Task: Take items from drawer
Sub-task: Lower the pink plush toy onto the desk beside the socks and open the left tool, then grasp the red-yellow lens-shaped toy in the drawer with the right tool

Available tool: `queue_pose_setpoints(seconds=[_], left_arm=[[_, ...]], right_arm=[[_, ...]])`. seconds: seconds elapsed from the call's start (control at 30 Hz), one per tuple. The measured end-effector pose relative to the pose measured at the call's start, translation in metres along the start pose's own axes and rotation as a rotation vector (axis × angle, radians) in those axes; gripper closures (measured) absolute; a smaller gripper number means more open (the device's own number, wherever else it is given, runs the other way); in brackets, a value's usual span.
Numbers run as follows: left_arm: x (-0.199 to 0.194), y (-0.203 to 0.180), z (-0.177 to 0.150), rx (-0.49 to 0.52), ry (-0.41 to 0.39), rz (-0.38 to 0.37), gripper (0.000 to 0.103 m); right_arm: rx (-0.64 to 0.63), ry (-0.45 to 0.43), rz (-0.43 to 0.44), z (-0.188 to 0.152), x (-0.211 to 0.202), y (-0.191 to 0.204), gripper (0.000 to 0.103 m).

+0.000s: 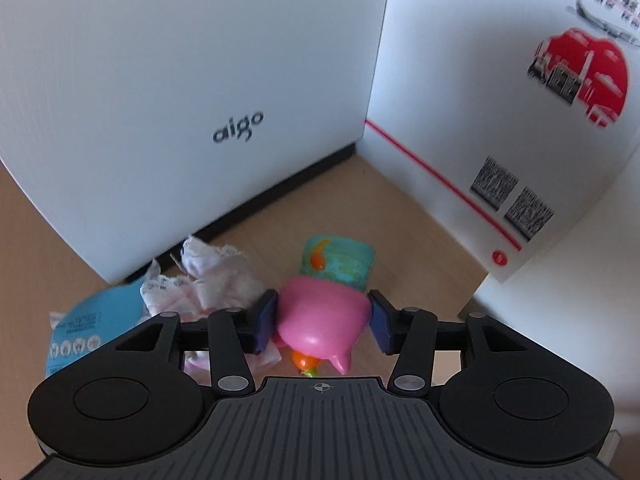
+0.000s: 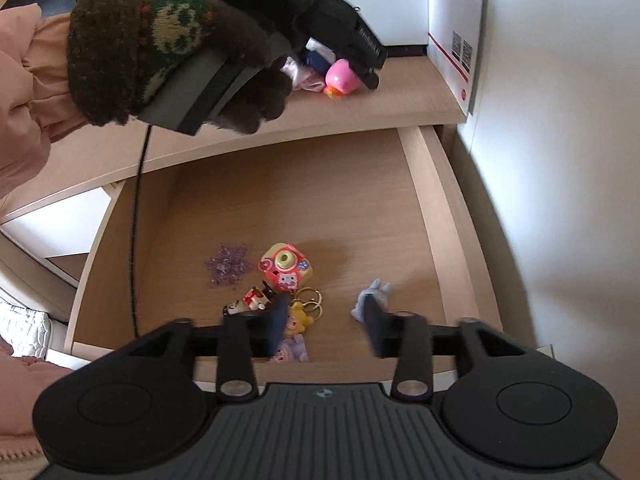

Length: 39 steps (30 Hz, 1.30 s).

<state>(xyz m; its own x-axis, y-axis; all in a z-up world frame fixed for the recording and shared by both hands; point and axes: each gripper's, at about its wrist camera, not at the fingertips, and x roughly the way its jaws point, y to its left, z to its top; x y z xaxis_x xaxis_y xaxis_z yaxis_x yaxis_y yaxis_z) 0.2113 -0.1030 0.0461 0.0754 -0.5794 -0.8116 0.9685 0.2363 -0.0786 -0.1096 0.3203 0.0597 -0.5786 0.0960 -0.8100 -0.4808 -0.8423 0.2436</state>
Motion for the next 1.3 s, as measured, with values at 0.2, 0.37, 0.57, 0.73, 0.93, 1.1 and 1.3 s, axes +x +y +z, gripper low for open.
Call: queue_pose_setpoints(seconds=[0.2,0.37,0.57,0.73,0.93,1.1,1.3], left_arm=[[-0.044,0.020,-0.007,-0.152,-0.137,-0.054,0.052],[-0.101,0.042,-0.043,-0.254,-0.232,-0.109,0.052],[-0.158,0.074,-0.113,-0.447,-0.277,-0.095,0.052],[-0.191,0.096,-0.187,-0.543,-0.176,-0.017,0.052],[-0.215,0.119,-0.254,-0.676,-0.118,0.033,0.052],[-0.214,0.124,-0.270,-0.721,-0.108,0.013,0.052],[-0.201,0.123,-0.271,-0.744,-0.101,-0.039,0.052]], right_arm=[[0.001,0.038,0.012,0.011,0.015,-0.013,0.051],[0.040,0.114,0.058,0.032,0.042,-0.020,0.051],[-0.016,0.227,0.152,0.059,0.096,0.007,0.042],[-0.120,0.336,0.147,0.066,0.155,0.047,0.040],[-0.297,0.339,0.082,0.064,0.169,0.083,0.073],[-0.318,0.309,0.078,0.058,0.131,0.087,0.086],[-0.213,0.213,0.111,0.071,0.067,0.067,0.086]])
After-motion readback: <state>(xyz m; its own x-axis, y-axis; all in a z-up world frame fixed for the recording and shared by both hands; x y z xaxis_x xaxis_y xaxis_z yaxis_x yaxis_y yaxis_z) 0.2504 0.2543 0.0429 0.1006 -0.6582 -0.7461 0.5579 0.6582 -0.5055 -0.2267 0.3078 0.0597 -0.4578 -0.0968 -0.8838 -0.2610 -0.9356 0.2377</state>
